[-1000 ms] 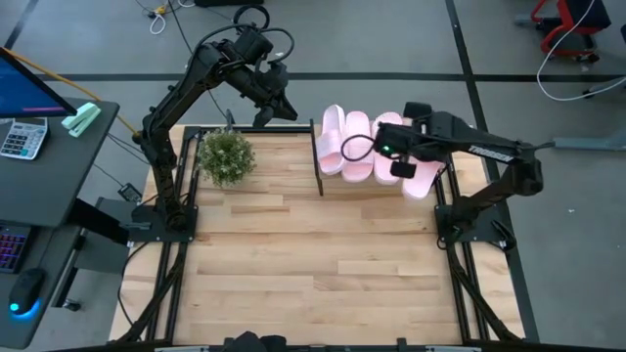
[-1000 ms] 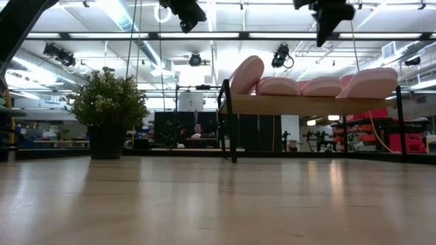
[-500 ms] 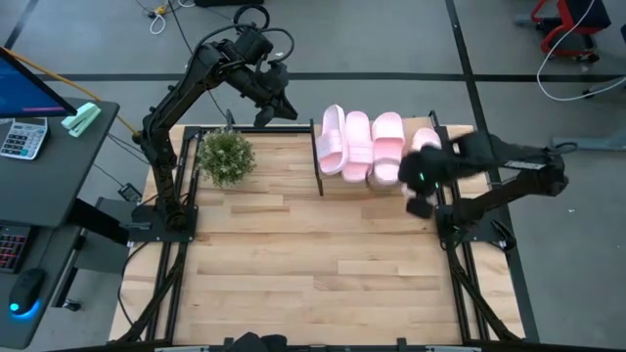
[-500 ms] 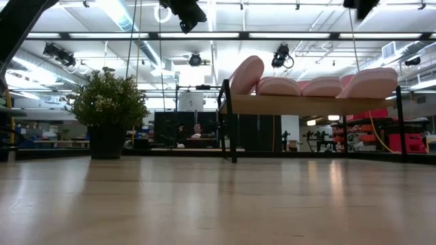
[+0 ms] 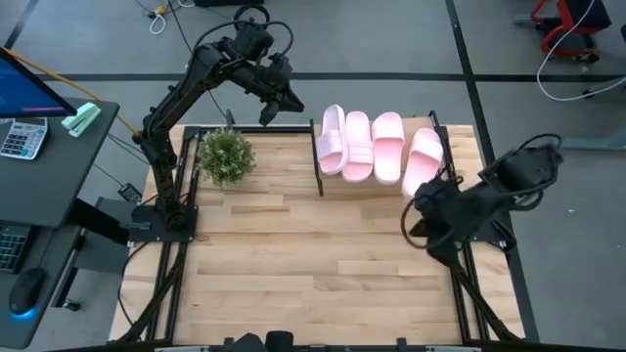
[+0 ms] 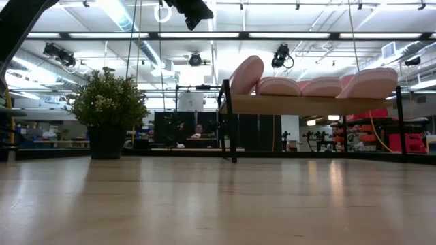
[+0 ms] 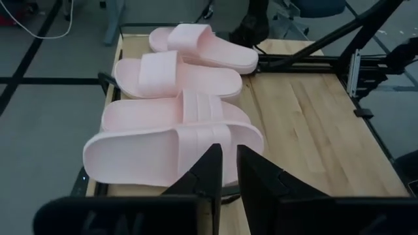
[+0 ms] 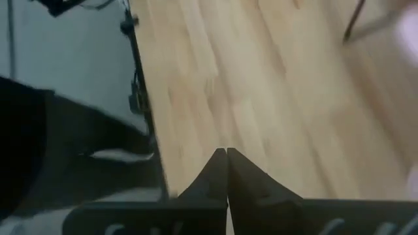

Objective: Pick and place slides into the shelf
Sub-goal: Adjust the slides on the shelf

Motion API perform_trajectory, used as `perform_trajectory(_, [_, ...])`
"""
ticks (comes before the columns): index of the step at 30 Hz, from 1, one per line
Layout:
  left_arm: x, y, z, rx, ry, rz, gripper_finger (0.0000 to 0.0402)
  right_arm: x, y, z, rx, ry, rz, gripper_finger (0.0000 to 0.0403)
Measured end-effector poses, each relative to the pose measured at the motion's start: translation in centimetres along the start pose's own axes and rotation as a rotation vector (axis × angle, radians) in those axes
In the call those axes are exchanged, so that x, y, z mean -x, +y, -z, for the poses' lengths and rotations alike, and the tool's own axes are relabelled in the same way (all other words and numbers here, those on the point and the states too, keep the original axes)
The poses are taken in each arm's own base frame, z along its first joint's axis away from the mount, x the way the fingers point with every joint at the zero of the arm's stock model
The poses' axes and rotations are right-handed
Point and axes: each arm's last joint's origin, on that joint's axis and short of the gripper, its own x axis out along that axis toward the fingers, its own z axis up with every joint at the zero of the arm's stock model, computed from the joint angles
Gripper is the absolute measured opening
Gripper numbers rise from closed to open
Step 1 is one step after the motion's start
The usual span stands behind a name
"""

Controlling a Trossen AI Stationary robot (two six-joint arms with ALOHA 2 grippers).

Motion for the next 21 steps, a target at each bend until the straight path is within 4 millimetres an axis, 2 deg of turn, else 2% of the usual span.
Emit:
perform_trajectory(2, [0.0,0.0,0.0,0.0,0.0,0.0,0.0054,-0.5,1.4,-1.1,0.055,-0.047,0.017,0.0001])
perform_trajectory(5, [0.0,0.0,0.0,0.019,0.0,0.001,0.005,-3.0,3.0,-2.3,0.131,-0.017,0.056,0.0])
perform_trajectory(8, [-0.1,-0.1,0.0,0.027,0.004,0.005,0.0046,-5.3,3.7,-2.8,0.166,0.042,0.09,0.0])
perform_trajectory(11, [-0.1,-0.2,0.0,0.03,0.01,0.009,0.0044,-5.7,3.8,-2.7,0.181,0.071,0.086,0.0])
perform_trajectory(13, [-0.1,-0.2,0.1,0.032,0.012,0.01,0.0044,-5.1,3.6,-2.6,0.156,0.061,0.073,0.0])
perform_trajectory(15, [-0.1,-0.2,0.1,0.034,0.013,0.011,0.0046,-3.5,3.4,-2.7,0.106,0.016,0.043,0.0])
perform_trajectory(18, [-0.1,-0.2,0.1,0.035,0.014,0.011,0.0048,0.1,2.6,-3.1,0.033,-0.143,0.012,0.0])
perform_trajectory(21, [-0.1,-0.2,0.1,0.035,0.015,0.012,0.0046,3.9,1.4,-3.5,-0.067,-0.377,0.03,0.0])
